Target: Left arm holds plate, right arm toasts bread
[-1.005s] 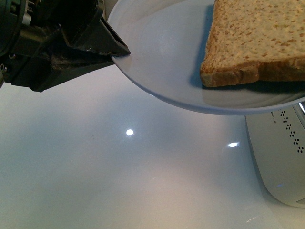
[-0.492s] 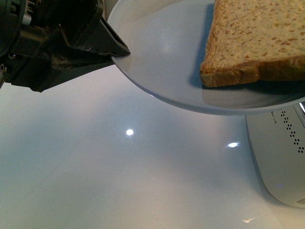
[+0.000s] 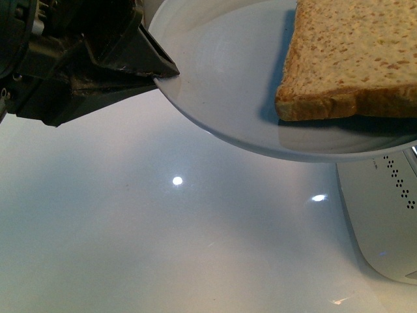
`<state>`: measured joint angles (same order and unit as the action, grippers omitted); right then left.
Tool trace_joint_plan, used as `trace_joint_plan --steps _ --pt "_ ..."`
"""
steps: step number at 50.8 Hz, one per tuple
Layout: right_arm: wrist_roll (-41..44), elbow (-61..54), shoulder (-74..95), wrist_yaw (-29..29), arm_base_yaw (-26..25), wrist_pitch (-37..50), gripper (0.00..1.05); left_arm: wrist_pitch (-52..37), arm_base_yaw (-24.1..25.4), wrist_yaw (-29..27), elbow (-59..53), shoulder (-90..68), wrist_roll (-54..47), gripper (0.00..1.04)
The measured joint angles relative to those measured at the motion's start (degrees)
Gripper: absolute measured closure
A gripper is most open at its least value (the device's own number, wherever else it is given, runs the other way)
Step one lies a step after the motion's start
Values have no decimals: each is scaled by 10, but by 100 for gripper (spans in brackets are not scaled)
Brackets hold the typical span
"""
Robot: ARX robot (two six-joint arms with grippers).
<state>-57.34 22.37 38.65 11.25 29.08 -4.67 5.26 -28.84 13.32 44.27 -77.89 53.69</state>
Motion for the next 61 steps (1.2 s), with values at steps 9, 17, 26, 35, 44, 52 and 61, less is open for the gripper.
trace_joint_plan --steps 9,17,26,35,44,52,61 --pt "-1 0 -9 -1 1 -2 98 0 0 1 0 0 0 102" --pt "10 9 -32 -5 -4 -24 101 0 0 2 0 0 0 102" --pt "69 71 -81 -48 -84 -68 101 0 0 1 0 0 1 102" --pt "205 156 -87 -100 -220 -117 101 0 0 1 0 0 2 102" --pt "386 182 -49 -106 -299 -152 101 0 0 1 0 0 2 102" --pt "497 157 -14 -116 -333 -148 101 0 0 1 0 0 2 102" --pt "582 109 24 -119 -345 -125 101 0 0 1 0 0 2 102"
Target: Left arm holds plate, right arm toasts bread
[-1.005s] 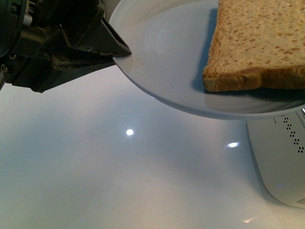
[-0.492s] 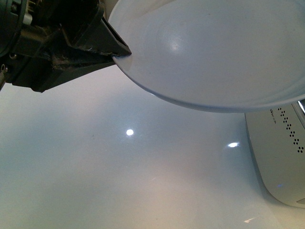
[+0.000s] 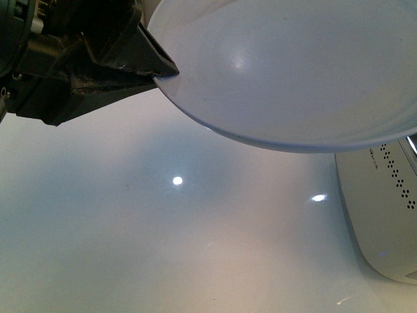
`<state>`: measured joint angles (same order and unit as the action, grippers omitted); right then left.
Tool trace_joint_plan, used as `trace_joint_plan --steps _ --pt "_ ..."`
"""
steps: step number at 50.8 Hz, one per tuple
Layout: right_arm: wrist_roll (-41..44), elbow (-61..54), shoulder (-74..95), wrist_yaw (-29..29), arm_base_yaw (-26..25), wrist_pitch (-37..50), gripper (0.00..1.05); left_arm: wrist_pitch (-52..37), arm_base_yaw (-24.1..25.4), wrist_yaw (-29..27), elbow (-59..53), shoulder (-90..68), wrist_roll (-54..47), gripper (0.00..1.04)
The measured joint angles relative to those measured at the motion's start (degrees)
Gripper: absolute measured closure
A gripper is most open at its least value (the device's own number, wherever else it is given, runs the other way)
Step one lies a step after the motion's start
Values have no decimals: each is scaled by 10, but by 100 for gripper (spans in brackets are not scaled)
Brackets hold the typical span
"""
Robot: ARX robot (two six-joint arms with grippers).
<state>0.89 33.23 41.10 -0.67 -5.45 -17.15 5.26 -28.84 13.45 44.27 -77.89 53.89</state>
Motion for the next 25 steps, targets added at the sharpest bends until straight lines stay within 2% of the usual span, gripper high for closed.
trace_joint_plan --steps 10,25 --pt "38 -20 42 -4 2 36 101 0 0 0 0 0 0 102" --pt "48 -27 91 12 28 67 101 0 0 0 0 0 0 102"
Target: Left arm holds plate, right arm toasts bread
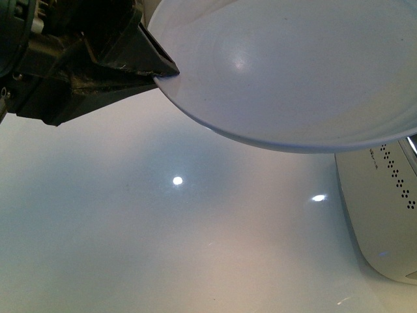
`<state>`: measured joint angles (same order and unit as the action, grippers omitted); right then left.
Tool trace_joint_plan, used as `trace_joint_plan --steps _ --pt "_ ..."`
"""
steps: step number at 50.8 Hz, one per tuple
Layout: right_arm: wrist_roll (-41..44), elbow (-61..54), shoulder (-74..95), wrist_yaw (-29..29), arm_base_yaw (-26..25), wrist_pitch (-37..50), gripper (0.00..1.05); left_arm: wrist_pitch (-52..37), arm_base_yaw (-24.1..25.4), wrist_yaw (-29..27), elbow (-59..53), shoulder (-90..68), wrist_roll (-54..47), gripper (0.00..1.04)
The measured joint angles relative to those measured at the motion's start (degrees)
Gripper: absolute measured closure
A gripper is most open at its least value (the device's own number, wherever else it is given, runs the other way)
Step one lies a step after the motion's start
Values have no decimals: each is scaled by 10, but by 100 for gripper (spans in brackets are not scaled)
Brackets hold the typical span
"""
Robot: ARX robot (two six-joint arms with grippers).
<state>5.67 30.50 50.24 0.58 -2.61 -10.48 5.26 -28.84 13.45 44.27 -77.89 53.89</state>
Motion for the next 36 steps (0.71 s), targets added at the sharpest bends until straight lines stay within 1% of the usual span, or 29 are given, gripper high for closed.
trace_joint_plan --steps 17,23,36 --pt "2 -2 41 22 9 31 101 0 0 0 0 0 0 102" --pt "9 -2 57 42 12 45 101 0 0 0 0 0 0 102" --pt "26 5 98 42 8 66 101 0 0 0 0 0 0 102"
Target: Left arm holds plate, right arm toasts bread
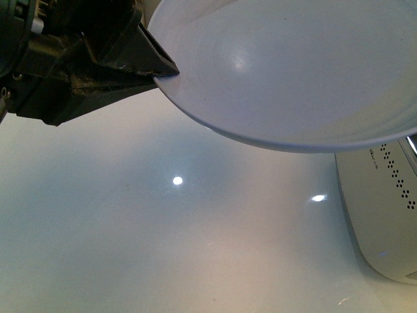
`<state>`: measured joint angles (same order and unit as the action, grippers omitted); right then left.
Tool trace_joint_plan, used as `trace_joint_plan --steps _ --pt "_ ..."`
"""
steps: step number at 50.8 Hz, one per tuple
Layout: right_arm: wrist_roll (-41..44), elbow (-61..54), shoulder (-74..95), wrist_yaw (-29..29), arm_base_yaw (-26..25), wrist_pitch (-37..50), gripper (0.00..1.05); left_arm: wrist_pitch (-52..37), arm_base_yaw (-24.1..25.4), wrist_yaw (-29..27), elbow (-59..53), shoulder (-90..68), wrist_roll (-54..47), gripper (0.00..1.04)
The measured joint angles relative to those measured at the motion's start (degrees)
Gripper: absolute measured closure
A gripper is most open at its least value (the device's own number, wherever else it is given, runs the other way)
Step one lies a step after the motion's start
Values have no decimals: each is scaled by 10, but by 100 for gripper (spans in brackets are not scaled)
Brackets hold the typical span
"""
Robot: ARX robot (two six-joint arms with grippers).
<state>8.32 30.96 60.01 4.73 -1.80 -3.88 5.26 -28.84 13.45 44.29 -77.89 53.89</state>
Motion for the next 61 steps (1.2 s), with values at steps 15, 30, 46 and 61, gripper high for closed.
trace_joint_plan --steps 15,30,46,61 --pt "17 17 45 -1 -11 17 101 0 0 0 0 0 0 102" --pt "20 29 73 -1 -10 29 101 0 0 0 0 0 0 102" --pt "19 29 84 3 8 32 101 0 0 0 0 0 0 102" --pt "3 1 64 17 46 31 101 0 0 0 0 0 0 102"
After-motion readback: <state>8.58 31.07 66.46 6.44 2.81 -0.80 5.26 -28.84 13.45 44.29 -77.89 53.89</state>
